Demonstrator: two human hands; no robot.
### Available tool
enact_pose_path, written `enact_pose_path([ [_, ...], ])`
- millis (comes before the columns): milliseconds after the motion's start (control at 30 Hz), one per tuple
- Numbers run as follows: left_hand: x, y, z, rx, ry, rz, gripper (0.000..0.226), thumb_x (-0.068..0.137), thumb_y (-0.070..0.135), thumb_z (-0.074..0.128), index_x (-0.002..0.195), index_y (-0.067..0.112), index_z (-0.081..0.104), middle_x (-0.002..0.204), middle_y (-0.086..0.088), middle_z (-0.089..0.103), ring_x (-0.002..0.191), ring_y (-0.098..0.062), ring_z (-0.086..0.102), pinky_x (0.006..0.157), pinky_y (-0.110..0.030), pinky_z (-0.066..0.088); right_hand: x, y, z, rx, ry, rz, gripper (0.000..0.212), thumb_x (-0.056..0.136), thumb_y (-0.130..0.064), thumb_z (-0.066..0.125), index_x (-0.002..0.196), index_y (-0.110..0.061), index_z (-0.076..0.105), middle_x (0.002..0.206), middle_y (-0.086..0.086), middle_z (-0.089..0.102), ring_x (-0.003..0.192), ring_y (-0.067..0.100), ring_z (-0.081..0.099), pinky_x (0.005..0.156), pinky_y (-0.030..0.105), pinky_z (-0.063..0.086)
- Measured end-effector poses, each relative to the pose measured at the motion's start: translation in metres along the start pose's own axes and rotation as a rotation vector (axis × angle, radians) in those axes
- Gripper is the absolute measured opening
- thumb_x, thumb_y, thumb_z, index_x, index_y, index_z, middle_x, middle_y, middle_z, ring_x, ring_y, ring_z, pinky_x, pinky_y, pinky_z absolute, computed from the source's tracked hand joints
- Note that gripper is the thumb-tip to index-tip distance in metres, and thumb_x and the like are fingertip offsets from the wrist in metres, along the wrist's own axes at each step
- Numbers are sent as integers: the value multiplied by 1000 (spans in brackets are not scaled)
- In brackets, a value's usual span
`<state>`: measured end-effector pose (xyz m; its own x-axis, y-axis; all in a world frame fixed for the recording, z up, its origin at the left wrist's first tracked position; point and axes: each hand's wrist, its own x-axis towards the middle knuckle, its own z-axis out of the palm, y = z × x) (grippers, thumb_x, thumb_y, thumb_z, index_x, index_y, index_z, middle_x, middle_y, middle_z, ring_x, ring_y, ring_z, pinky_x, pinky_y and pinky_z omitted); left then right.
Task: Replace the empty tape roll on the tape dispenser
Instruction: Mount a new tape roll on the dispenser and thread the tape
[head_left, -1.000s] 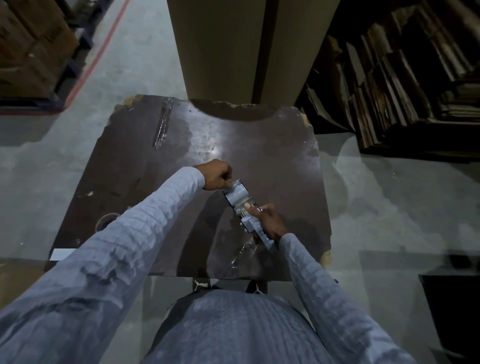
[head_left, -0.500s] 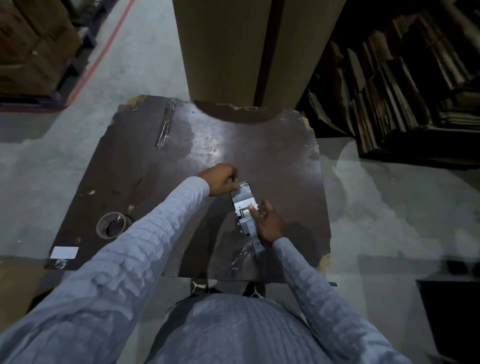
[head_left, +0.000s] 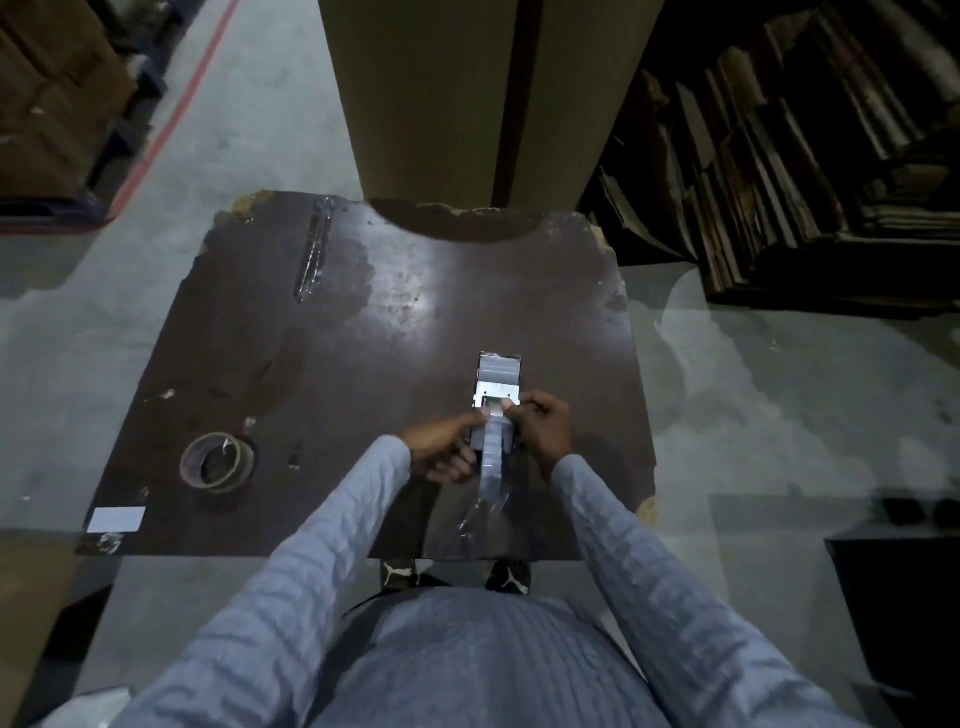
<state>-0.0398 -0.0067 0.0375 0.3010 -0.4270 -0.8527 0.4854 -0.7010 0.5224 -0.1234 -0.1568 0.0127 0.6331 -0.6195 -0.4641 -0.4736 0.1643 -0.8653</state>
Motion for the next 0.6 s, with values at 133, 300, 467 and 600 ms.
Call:
enact_pose_path([
  [133, 2, -23, 29, -494, -227, 15, 32, 81, 53, 73, 87, 22, 69, 81, -4, 70, 72, -19, 66, 63, -27, 55, -3, -5, 10, 86, -24, -6, 6, 82, -12, 80, 78, -15, 77, 70, 2, 73, 65, 15, 65, 72, 34, 55],
  [300, -7, -19, 38, -1053, -163, 122, 10, 84, 20, 70, 84, 12, 65, 63, 2, 62, 45, -7, 56, 43, -16, 47, -4, -11, 20, 134, -52, 4, 21, 79, -20, 85, 92, -4, 79, 87, 16, 77, 78, 23, 67, 81, 45, 58],
  [467, -20, 1, 17, -1133, -77, 226, 17, 89, 25, 63, 86, 8, 64, 63, -2, 60, 47, -11, 58, 46, -20, 52, -1, -37, 21, 223, -215, -124, 27, 86, -23, 79, 104, -3, 77, 98, 14, 79, 83, 32, 75, 77, 45, 62],
  [600, -22, 21, 6, -1219, -101, 313, 12, 98, 10, 53, 93, 4, 62, 76, -9, 70, 48, -11, 63, 47, -20, 57, 8, -49, 15, 163, -340, -26, 17, 93, -29, 69, 95, -13, 75, 81, 6, 73, 61, 21, 62, 56, 29, 50],
])
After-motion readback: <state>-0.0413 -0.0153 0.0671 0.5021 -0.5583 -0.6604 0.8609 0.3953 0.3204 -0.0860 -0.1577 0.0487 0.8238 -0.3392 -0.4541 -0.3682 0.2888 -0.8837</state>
